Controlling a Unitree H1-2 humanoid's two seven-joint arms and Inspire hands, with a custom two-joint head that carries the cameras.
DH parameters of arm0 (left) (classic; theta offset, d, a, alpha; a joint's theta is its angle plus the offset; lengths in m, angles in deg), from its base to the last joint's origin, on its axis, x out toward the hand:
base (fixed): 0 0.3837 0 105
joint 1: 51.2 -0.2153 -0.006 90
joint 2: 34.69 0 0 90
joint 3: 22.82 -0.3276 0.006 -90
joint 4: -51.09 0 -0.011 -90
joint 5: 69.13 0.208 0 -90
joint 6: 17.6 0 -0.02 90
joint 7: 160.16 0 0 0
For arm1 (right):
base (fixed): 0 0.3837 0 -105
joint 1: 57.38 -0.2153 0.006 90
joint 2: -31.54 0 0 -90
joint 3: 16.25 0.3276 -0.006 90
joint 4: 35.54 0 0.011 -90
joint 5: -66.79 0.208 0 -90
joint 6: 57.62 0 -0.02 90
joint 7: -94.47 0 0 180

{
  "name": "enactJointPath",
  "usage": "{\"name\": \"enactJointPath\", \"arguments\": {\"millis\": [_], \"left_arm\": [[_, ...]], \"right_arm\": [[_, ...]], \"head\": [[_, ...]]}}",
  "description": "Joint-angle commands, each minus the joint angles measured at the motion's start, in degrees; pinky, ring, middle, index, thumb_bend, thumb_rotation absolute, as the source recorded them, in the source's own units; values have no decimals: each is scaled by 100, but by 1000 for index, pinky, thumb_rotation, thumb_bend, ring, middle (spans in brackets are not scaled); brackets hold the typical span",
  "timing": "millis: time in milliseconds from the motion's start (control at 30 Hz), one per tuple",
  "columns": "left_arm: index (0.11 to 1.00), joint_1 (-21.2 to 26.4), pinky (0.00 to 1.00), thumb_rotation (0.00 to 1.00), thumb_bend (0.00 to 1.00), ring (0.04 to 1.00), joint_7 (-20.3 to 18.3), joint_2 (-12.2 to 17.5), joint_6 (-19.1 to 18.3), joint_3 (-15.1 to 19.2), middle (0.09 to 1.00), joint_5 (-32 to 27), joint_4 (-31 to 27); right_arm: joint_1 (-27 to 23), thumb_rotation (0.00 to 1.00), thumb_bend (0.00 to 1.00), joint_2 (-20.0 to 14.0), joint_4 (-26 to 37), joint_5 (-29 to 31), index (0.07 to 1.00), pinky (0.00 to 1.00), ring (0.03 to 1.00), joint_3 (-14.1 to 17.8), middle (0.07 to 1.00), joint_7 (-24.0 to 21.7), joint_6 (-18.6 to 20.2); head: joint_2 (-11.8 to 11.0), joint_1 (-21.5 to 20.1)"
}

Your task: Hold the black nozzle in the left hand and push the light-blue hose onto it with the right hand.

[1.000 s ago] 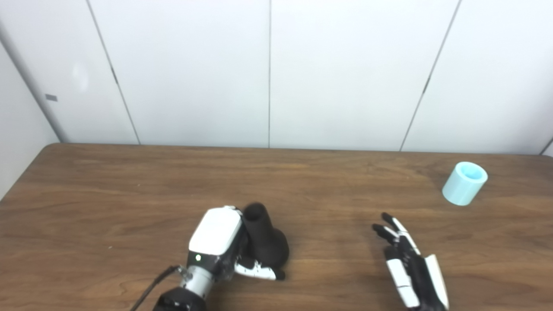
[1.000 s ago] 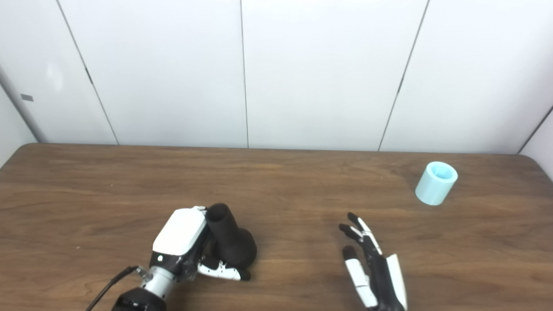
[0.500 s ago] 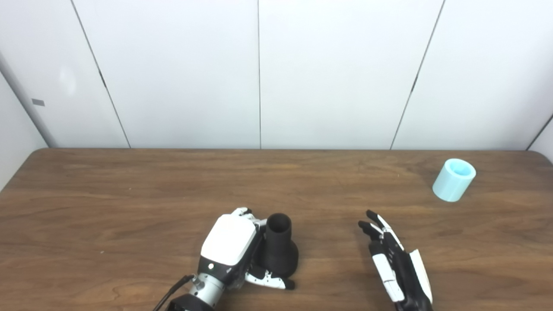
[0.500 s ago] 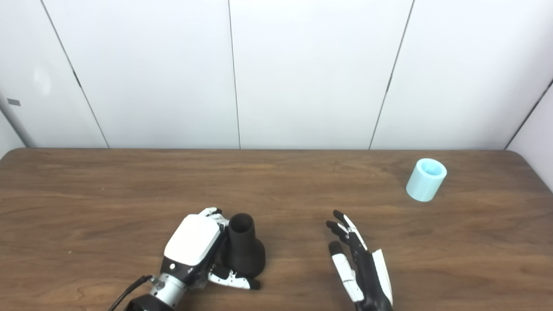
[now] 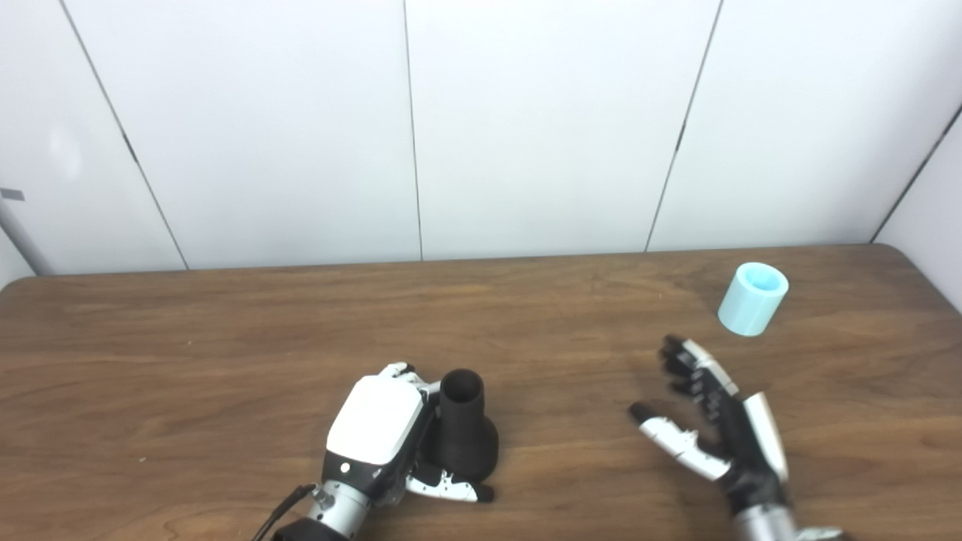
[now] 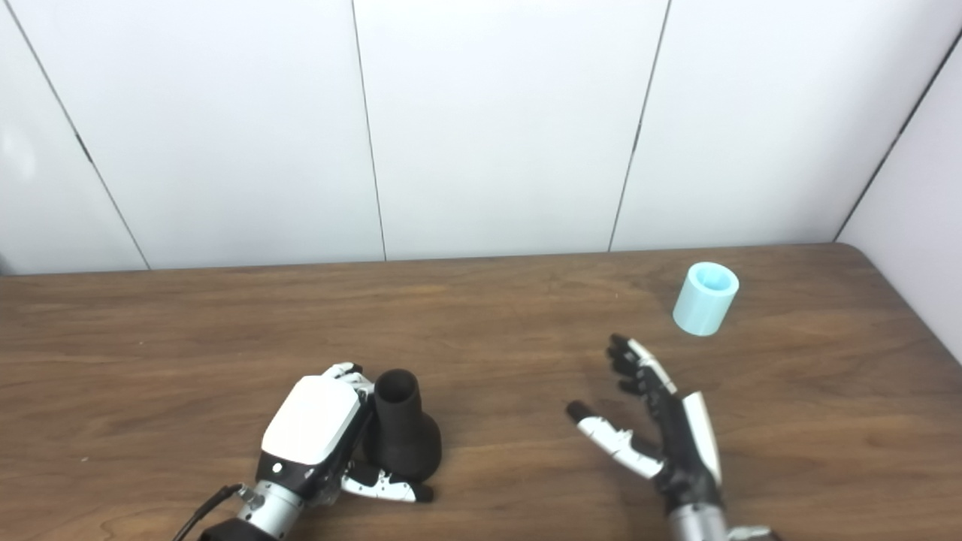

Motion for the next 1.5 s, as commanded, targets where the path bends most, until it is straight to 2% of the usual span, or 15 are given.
{"name": "enactJointPath", "arguments": {"millis": [0, 100, 200, 300, 433, 533, 633, 667, 700, 833, 1000, 1133, 1233, 1333, 1467], "left_arm": [[478, -140, 823, 0, 522, 649, -469, 62, 115, -122, 507, -84, 124], [480, -154, 818, 0, 522, 649, -482, 111, 127, -89, 505, -144, 87], [479, -172, 807, 0, 522, 653, -416, 146, 186, -37, 508, -206, 100], [481, -172, 803, 0, 522, 649, -388, 200, 280, 17, 503, -247, 153], [487, -171, 789, 0, 524, 634, -350, 274, 402, 96, 484, -344, 187], [488, -176, 771, 0, 524, 633, -358, 306, 452, 153, 480, -392, 179], [489, -169, 759, 0, 524, 628, -363, 316, 517, 192, 480, -429, 189], [490, -166, 757, 0, 524, 628, -356, 322, 535, 195, 479, -428, 195], [489, -164, 752, 0, 524, 626, -362, 325, 539, 195, 481, -426, 193], [486, -177, 751, 0, 524, 626, -414, 330, 506, 192, 488, -407, 143], [483, -231, 746, 0, 524, 623, -414, 344, 477, 194, 495, -357, 86], [482, -274, 751, 0, 523, 623, -463, 353, 428, 211, 497, -340, 27], [484, -297, 751, 0, 524, 624, -446, 344, 436, 220, 493, -340, 24], [484, -315, 754, 0, 524, 624, -468, 353, 451, 221, 493, -352, -3], [482, -338, 755, 0, 523, 625, -494, 360, 437, 232, 497, -345, -62]], "right_arm": [[-314, 374, 681, -119, 226, -180, 817, 776, 820, 62, 815, 137, -32], [-584, 356, 736, -417, 137, -348, 799, 757, 818, 153, 814, 157, -18], [-799, 304, 738, -689, -11, -585, 792, 720, 811, 157, 813, 169, -39], [-1017, 311, 721, -1040, -48, -1239, 805, 752, 821, 22, 823, 55, 320], [-1389, 188, 701, -1502, -213, -1981, 802, 758, 824, -156, 814, -3, 597], [-1685, 100, 719, -1815, -490, -2366, 790, 760, 828, -253, 803, 38, 629], [-1943, 79, 732, -2080, -633, -2664, 790, 762, 837, -352, 802, -82, 717], [-2063, 74, 736, -2217, -669, -2751, 790, 763, 838, -402, 801, -317, 872], [-2165, 110, 738, -2336, -698, -2819, 812, 843, 896, -451, 841, -557, 1035], [-2522, 181, 777, -2765, -750, -3135, 861, 980, 989, -713, 917, -1445, 1606], [-2961, 198, 827, -3198, -1181, -3304, 874, 993, 1000, -939, 932, -1997, 1868], [-3215, 213, 866, -3416, -1627, -3371, 866, 982, 992, -1088, 923, -2085, 1853], [-3370, 220, 876, -3519, -1881, -3473, 865, 971, 984, -1239, 924, -2265, 1992], [-3513, 199, 897, -3509, -2184, -3367, 856, 890, 942, -1266, 887, -2392, 2156], [-3595, 176, 936, -3439, -2462, -3130, 856, 783, 887, -1247, 890, -2414, 2232]], "head": [[5, -47], [-3, -200], [-12, -459], [-54, -760], [-100, -1025], [-130, -1207], [-137, -1302], [-142, -1332], [-143, -1352], [-141, -1364], [-128, -1337], [-112, -1342], [-131, -1361], [-125, -1338], [-101, -1289]]}}
